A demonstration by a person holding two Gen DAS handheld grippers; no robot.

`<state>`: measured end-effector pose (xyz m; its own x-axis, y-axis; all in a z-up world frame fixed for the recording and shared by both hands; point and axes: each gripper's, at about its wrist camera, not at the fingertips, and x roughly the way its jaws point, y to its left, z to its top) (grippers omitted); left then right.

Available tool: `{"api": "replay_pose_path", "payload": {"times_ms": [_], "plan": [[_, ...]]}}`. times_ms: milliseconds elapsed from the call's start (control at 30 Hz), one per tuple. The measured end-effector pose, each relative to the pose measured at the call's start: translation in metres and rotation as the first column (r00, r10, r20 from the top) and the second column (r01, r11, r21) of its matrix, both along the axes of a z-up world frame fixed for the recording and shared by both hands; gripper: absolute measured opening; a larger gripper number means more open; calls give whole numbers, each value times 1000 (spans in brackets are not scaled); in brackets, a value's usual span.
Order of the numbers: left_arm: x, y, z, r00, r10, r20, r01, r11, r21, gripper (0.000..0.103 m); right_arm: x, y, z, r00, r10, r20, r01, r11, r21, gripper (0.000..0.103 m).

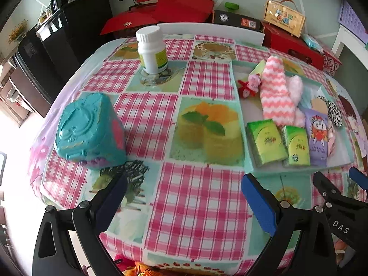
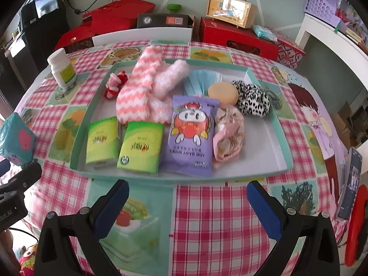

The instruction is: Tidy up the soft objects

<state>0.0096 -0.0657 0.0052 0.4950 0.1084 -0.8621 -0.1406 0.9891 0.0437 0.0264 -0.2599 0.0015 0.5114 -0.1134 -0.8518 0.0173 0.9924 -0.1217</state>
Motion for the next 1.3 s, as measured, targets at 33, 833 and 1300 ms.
{"api": "replay_pose_path", "payload": {"times_ms": [33, 833, 1300], "plan": [[-1, 0, -1, 1000, 2, -6, -2, 1000, 4, 99, -2, 0, -1, 1000, 0, -2, 0, 1000, 3, 103], [-16, 2, -6, 999, 41, -25, -40, 998, 50, 99, -17, 3, -7, 1000, 13, 28, -14, 1000, 19, 103], [-18, 6, -6, 997, 69, -25, -68, 996, 50, 99, -16, -2, -9, 1000, -12, 18, 11, 1000, 28, 103]]}}
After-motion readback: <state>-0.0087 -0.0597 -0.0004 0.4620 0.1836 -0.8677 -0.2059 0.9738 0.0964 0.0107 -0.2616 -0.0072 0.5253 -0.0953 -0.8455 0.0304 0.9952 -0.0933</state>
